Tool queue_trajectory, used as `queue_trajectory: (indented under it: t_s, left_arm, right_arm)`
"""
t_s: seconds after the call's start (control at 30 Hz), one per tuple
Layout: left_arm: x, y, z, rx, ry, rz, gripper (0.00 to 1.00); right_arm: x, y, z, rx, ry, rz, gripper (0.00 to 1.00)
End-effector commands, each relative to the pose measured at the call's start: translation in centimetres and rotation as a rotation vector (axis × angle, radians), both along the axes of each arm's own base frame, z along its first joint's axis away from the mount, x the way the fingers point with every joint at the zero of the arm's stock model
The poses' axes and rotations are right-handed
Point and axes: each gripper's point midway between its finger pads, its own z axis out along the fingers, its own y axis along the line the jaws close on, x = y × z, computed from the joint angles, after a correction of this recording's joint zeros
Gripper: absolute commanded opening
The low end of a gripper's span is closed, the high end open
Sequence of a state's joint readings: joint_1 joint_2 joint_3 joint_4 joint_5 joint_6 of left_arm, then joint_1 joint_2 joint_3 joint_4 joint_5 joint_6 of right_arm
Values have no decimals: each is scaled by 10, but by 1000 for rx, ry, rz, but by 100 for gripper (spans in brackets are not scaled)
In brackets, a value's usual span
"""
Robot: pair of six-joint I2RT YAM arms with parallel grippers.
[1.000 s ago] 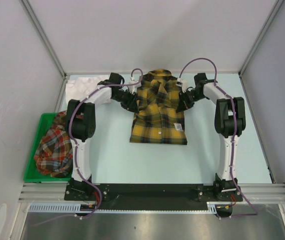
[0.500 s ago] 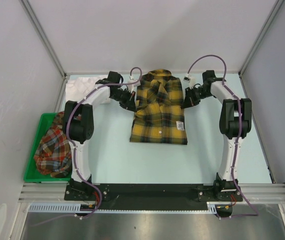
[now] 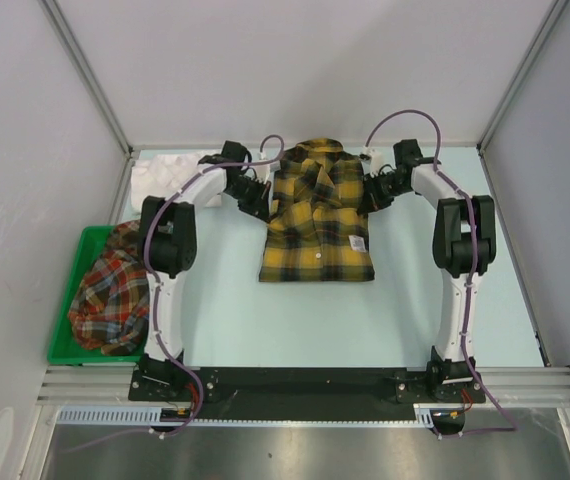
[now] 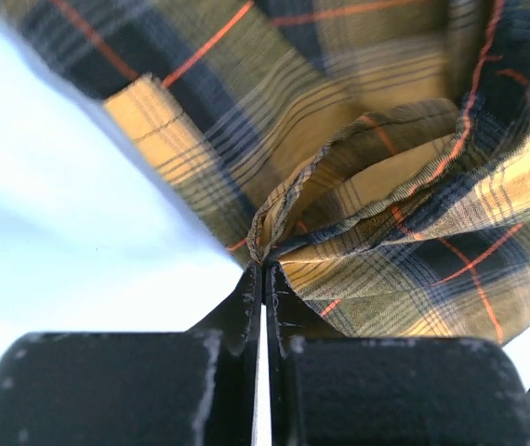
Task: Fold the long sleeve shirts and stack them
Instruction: Fold the shirt
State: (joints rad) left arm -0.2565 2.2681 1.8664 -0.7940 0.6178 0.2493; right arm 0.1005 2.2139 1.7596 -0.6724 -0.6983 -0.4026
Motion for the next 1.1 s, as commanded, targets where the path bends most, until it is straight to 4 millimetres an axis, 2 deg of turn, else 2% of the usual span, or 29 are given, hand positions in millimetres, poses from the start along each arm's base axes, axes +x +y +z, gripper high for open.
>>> queue_trajectory:
  t_s: [0.0, 0.03, 0.07, 0.1, 0.13, 0.17, 0.2, 0.23, 0.27, 0.3, 0.33, 0.37, 0.4, 0.43, 0.47, 0.5, 0.57, 0.6, 0.67, 0.7, 0.8, 0.83, 0.87, 0.93, 0.97, 1.0, 1.07]
  left_arm:
    - [10, 4, 14, -12, 1, 56, 19]
    - [6, 1, 21, -53, 16, 54, 25]
    - [8, 0, 41, -98, -25, 52, 32]
    - [10, 6, 58, -141, -57, 59, 45]
    - [5, 5, 63, -200, -65, 57, 49]
    - [1, 7, 94, -239, -133, 51, 51]
    - [-12, 14, 91, -269, -109, 55, 57]
    - [-16, 12, 101, -307, -135, 39, 59]
    - [-29, 7, 112, -357, -132, 9, 60]
    - [-48, 4, 113, -387, -107, -7, 60]
    - [-55, -1, 120, -425, -94, -1, 61]
    - [-67, -8, 124, -473, -62, -23, 61]
    - [-88, -18, 120, -500, 12, -16, 61]
    - [-90, -25, 122, -530, -9, -38, 61]
    - [-102, -38, 122, -550, 14, -66, 60]
    - [-110, -43, 113, -558, 74, -45, 60]
    - [-108, -57, 110, -582, 68, -52, 59]
    - [-112, -67, 107, -596, 128, -30, 58]
    - [-104, -82, 100, -620, 132, -18, 57]
    - [-106, -87, 99, -637, 191, 12, 57]
    - [-99, -102, 93, -657, 191, 25, 57]
    - [-91, -107, 92, -660, 162, 39, 57]
    - [-87, -111, 80, -649, 179, 63, 56]
    - [-68, -114, 72, -639, 181, 136, 56]
    - [-60, -113, 52, -618, 211, 177, 56]
    - [-54, -114, 47, -612, 230, 213, 56]
    - [-44, -111, 26, -577, 258, 285, 56]
  right_arm:
    - [16, -5, 17, -10, -62, -41, 6]
    - [12, -7, 21, -12, -48, -45, 14]
    - [12, -12, 28, -11, -51, -57, 21]
    - [11, -15, 47, -2, -79, -66, 28]
    - [10, -24, 57, 5, -80, -94, 32]
    - [7, -27, 68, 17, -88, -104, 36]
    - [4, -29, 89, 41, -115, -116, 41]
    - [-2, -30, 100, 71, -105, -122, 41]
    - [-12, -19, 112, 142, -66, -121, 40]
    - [-24, -13, 114, 187, -20, -121, 38]
    - [-33, -5, 126, 237, -6, -115, 37]
    - [-47, 13, 134, 330, 85, -119, 33]
    - [-59, 24, 122, 373, 128, -111, 31]
    - [-68, 35, 128, 408, 155, -107, 28]
    - [-83, 54, 125, 445, 237, -100, 23]
    - [-91, 66, 114, 461, 259, -87, 21]
    - [-102, 80, 98, 468, 321, -73, 17]
    - [-108, 93, 92, 465, 341, -45, 17]
    - [-109, 99, 75, 444, 370, -39, 16]
    - [-109, 101, 68, 438, 377, -40, 15]
    - [-105, 100, 37, 399, 418, -75, 13]
    - [-103, 98, 30, 392, 427, -84, 13]
    - [-99, 96, 20, 374, 430, -105, 13]
    - [-93, 91, 0, 349, 449, -137, 12]
    - [-90, 91, -4, 340, 442, -142, 13]
    - [-88, 89, -14, 330, 454, -153, 13]
    - [-85, 88, -20, 317, 456, -167, 14]
